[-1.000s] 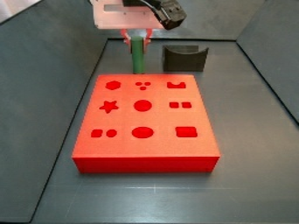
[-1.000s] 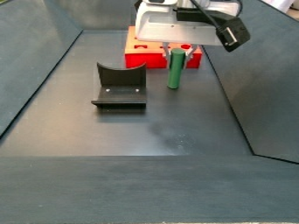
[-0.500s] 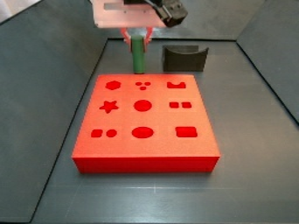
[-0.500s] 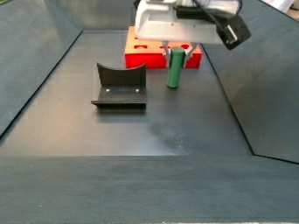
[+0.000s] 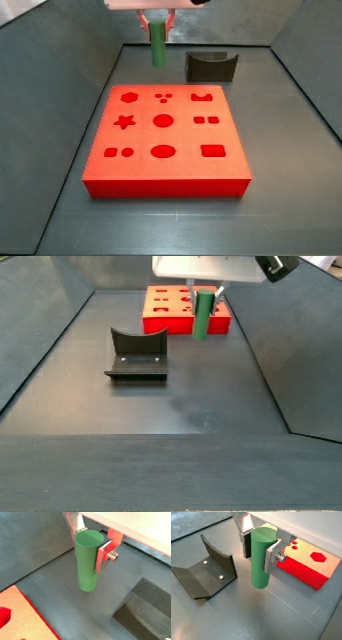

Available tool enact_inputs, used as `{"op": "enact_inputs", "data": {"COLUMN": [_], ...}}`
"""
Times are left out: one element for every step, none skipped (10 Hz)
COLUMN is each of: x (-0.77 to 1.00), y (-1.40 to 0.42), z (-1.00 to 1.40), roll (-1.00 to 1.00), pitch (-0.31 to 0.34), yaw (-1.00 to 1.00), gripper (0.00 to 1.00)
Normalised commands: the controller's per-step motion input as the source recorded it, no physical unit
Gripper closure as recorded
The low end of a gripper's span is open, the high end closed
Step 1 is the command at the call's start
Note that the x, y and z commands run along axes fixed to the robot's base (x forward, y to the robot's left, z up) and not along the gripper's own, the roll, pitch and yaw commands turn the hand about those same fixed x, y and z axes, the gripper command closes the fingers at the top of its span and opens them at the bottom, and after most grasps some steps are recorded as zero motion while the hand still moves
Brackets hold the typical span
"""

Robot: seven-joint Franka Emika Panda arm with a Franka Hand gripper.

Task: Pick up the round object. Move up. Move to above the board. Insert the round object.
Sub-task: Move to above the board.

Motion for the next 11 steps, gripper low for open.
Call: {"op": "enact_inputs", "data": {"x": [0.10, 0.09, 0.08, 0.08, 0.08, 0.07, 0.07, 0.06, 0.05, 0.04, 0.04], "y": [-0.06, -0.06, -0.05, -0.05, -0.05, -0.05, -0.04, -0.04, -0.04, -0.03, -0.03], "z": [1.00, 1.00, 1.00, 1.00, 1.00, 1.00, 1.00, 1.00, 1.00, 1.00, 0.97], "roll": [-0.02, -0.03, -0.04, -0.05, -0.07, -0.08, -0.08, -0.09, -0.10, -0.10, -0.10], "pitch": [-0.086, -0.023, 0.003, 0.043, 0.070, 0.079, 0.082, 0.079, 0.080, 0.079, 0.081], "yaw": [0.11, 0.08, 0.07, 0.04, 0.03, 0.03, 0.02, 0.02, 0.01, 0.00, -0.01], "gripper": [1.00, 1.00, 1.00, 1.00, 1.00, 1.00, 1.00, 1.00, 1.00, 1.00, 1.00]}}
